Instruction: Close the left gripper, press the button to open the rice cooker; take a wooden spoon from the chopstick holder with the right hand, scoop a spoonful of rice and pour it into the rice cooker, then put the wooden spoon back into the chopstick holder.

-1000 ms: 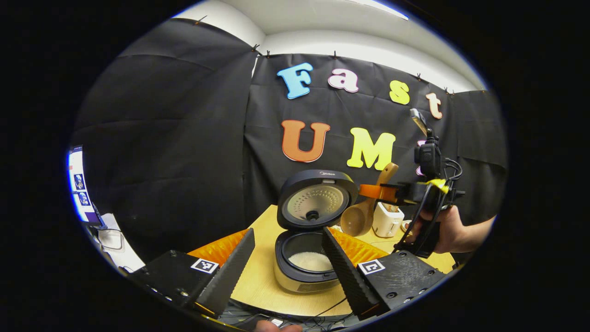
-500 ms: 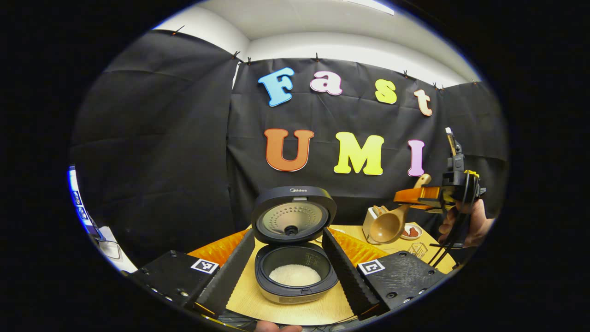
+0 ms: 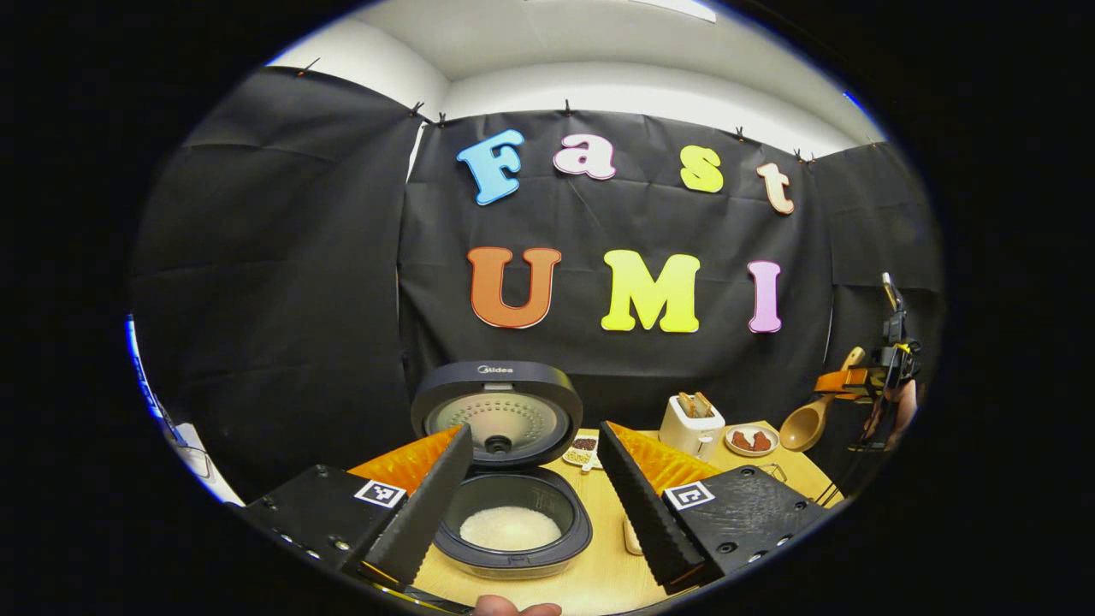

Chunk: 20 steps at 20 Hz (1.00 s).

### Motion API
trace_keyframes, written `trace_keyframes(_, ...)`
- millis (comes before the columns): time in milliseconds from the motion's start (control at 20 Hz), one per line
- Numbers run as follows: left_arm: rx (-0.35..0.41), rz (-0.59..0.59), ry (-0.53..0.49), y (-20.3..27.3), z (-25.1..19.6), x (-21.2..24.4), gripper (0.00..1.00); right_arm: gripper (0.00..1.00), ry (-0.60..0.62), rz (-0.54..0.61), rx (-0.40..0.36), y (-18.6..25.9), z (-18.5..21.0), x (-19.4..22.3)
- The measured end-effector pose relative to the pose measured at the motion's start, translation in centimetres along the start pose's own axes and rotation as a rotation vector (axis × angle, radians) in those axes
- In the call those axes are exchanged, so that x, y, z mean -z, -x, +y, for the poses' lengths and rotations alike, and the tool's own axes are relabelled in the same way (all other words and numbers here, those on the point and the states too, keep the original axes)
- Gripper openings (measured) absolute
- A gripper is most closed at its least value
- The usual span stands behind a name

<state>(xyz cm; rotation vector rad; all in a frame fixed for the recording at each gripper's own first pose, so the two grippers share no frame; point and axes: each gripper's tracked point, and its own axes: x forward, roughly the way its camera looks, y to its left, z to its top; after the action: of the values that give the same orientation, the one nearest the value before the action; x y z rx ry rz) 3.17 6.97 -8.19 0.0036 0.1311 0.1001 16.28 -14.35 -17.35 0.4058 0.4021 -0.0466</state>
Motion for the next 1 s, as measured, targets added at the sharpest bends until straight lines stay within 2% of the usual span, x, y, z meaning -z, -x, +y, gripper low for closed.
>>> trace_keyframes(50, -0.001, 0.007, -0.008, -0.3, -0.7, 0.0, 0.94, 0.11, 0.002, 0.005, 0.026, -0.7, -1.9, 0.2)
trace_keyframes(300, -0.004, 0.014, -0.013, 0.0, -3.4, -0.8, 0.95, 0.11, 0.025, 0.043, 0.070, -5.0, -7.3, 2.6)
trace_keyframes(500, -0.031, 0.018, -0.025, 0.4, -4.3, -1.2, 0.95, 0.11, 0.052, 0.073, 0.058, -8.8, -8.8, 5.2)
trace_keyframes(800, -0.076, 0.036, -0.006, 0.4, -4.6, -1.2, 0.95, 0.11, 0.068, 0.083, 0.092, -12.4, -11.2, 8.9)
trace_keyframes(850, -0.079, 0.040, -0.007, 0.3, -4.6, -1.2, 0.89, 0.11, 0.063, 0.092, 0.094, -12.8, -11.3, 9.7)
trace_keyframes(900, -0.084, 0.048, -0.014, 0.2, -4.7, -1.0, 0.94, 0.11, 0.053, 0.102, 0.087, -13.3, -11.3, 10.5)
trace_keyframes(1000, -0.095, 0.057, -0.032, 0.1, -4.6, -0.9, 0.94, 0.12, 0.060, 0.080, 0.085, -13.9, -11.6, 10.6)
